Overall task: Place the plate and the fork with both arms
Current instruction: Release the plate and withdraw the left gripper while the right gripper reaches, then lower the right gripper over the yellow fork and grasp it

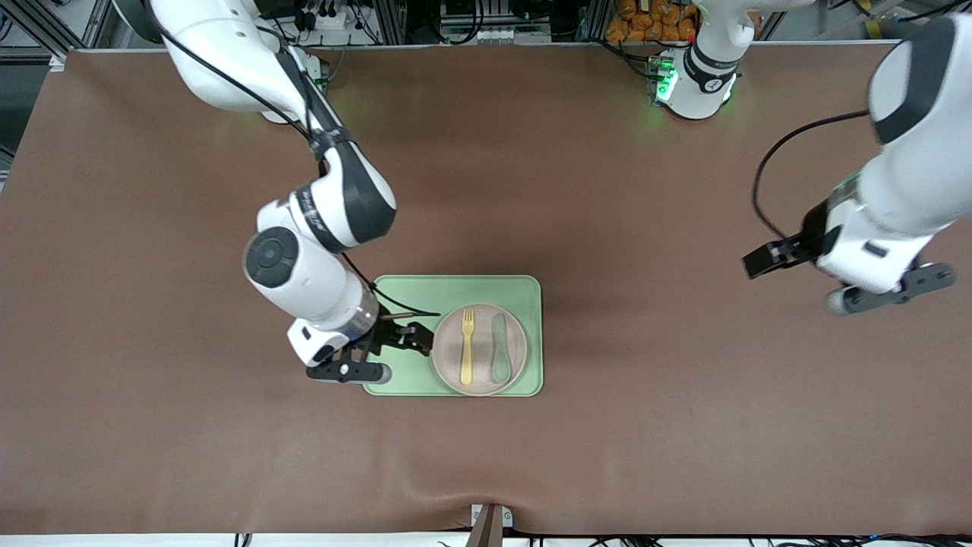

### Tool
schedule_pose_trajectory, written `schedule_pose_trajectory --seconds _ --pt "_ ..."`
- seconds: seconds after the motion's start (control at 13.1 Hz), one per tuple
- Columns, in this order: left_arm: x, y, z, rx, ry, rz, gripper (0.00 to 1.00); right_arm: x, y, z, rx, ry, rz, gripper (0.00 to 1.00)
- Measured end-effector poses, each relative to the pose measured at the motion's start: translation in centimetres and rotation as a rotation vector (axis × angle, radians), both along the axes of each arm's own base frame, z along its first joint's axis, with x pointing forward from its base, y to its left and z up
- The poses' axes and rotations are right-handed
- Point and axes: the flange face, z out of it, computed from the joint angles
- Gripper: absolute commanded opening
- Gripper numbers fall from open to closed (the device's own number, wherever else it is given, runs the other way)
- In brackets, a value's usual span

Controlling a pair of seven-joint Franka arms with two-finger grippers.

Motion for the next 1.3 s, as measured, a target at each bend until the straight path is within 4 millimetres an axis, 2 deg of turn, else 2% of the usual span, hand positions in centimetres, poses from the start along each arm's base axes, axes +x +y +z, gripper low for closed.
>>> schedule_pose_trajectory --seconds 0.15,0.31,0.54,0.92,1.3 --pt "-1.3 3.7 1.9 0.007 -0.017 -0.034 1.00 -0.1 3.1 -3.0 -0.037 -0.028 -0.026 0.85" --pt "-2.1 4.3 2.6 0.012 -0.023 -0.050 1.00 -0.7 5.3 -6.1 -0.057 -0.031 -0.028 0.76" --pt "-2.2 4.5 2.6 0.012 -0.022 -0.065 1.00 -1.3 6.9 -9.8 -0.070 -0.045 -0.007 0.67" --pt "-2.4 4.8 3.0 0.012 -0.028 -0.105 1.00 -1.8 7.3 -12.3 -0.132 -0.046 0.032 0.59" --pt "-3.3 4.3 4.6 0.016 -0.056 -0.129 1.00 -3.0 8.5 -14.5 -0.148 -0.025 0.055 0.54"
